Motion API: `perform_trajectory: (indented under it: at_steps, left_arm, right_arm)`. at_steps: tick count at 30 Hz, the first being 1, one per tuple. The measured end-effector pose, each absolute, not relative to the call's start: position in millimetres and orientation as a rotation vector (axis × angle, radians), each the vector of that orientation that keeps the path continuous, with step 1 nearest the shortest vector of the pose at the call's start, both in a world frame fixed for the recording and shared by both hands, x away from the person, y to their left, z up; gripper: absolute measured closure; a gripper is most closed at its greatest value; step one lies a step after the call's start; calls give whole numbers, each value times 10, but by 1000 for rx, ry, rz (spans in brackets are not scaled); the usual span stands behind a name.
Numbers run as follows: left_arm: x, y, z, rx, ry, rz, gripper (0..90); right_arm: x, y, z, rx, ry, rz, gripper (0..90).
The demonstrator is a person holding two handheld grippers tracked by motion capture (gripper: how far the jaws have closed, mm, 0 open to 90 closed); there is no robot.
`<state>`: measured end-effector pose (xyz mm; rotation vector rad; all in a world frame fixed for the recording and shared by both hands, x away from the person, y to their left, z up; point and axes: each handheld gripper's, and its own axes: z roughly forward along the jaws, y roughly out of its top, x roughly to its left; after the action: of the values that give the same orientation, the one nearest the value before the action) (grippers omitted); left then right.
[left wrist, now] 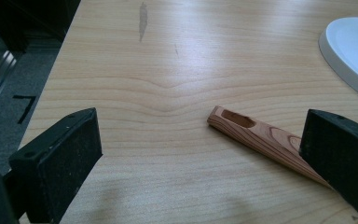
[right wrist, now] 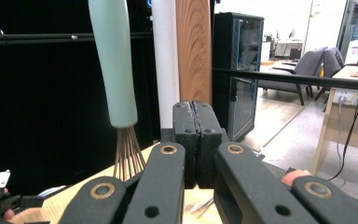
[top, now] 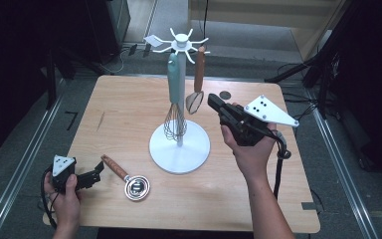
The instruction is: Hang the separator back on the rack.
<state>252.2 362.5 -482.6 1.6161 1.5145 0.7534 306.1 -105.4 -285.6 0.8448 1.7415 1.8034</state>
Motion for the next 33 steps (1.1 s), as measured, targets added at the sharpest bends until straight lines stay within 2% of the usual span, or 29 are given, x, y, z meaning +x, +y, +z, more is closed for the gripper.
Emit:
perform_trajectory:
  at_steps: [18, 33]
  left_arm:
    - [2521, 3626, -4828, 1609, 1514, 754, 0]
    - [2518, 3624, -4828, 1611, 1512, 752, 0]
  right_arm:
    - [3080, -810, -2369, 747, 1658, 1839, 900]
    - [3076, -670, -2190, 687, 1600, 1905, 900]
